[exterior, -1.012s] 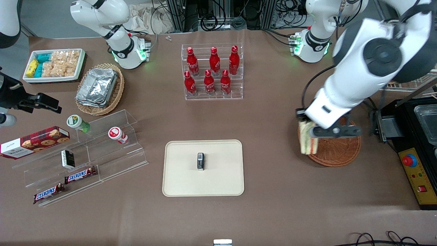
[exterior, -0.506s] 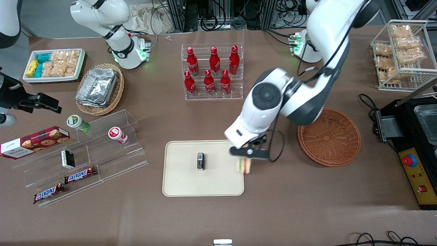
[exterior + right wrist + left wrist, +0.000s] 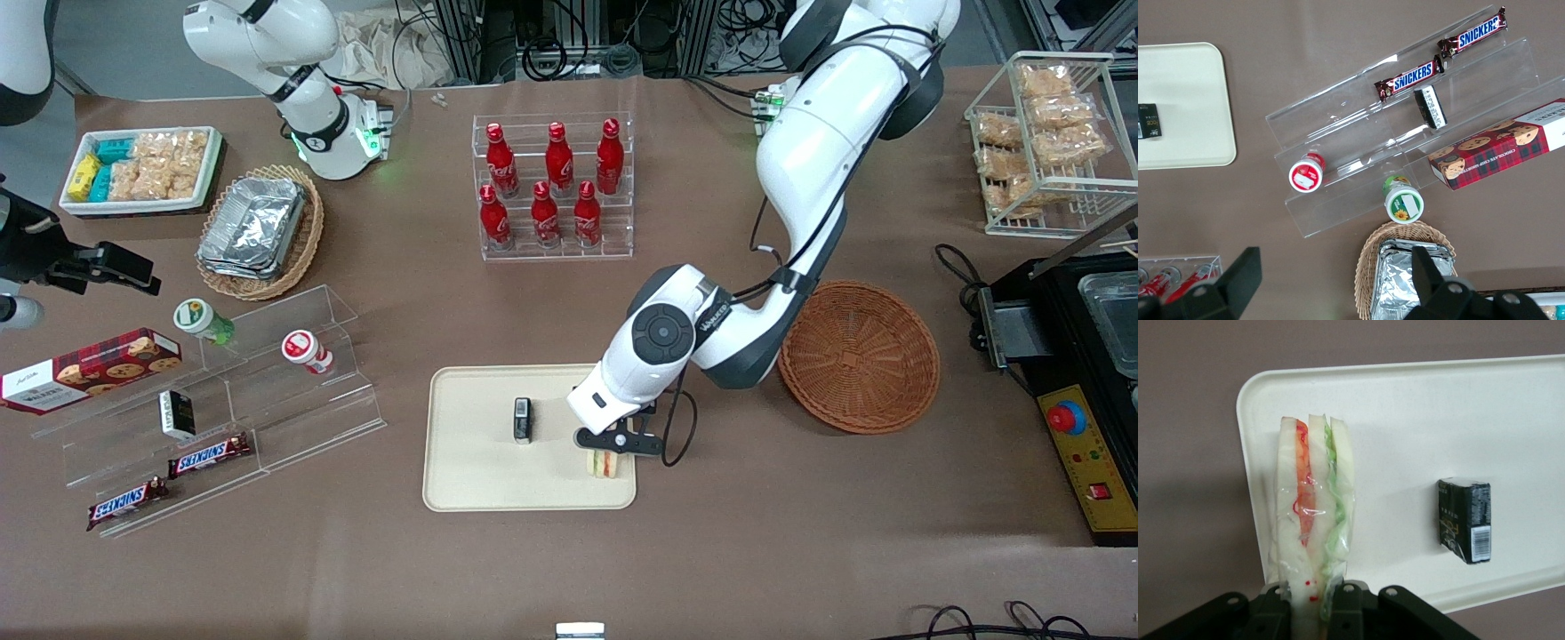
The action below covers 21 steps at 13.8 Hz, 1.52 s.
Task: Place sandwich from basket to tray
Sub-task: 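Lower the sandwich onto the tray beside the black box and open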
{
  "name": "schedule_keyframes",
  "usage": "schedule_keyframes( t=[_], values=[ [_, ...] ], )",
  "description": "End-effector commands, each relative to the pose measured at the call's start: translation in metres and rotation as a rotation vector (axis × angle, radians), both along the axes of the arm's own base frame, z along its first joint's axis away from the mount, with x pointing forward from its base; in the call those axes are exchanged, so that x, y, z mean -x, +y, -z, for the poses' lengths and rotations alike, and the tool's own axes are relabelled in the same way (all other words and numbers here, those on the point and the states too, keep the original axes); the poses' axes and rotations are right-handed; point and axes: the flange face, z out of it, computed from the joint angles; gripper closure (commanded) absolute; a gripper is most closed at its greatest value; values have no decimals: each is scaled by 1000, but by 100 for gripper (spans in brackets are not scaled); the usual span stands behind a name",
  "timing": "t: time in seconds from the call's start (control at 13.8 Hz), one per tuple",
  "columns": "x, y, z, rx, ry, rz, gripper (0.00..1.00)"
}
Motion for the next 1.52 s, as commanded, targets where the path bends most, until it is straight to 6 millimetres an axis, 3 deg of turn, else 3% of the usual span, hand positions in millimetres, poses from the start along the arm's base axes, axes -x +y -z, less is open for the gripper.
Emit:
schedule_keyframes(
  t=[0.0, 0.22, 0.51, 0.58, 0.65, 0.8, 0.94, 1.23, 1.45],
  values=[
    [-6, -7, 15, 16, -18, -43, 100],
    [1, -19, 30, 24, -21, -76, 100],
    [0, -17, 36, 19, -13, -108, 100],
    [0, -17, 37, 22, -6, -117, 90],
    [1, -17, 37, 22, -2, -131, 73],
    [1, -17, 37, 23, -4, -134, 57],
    [0, -15, 37, 17, -10, -125, 1],
    [-3, -13, 24, 17, -23, -127, 0],
    [-11, -5, -12, 0, -86, -126, 0]
  ],
)
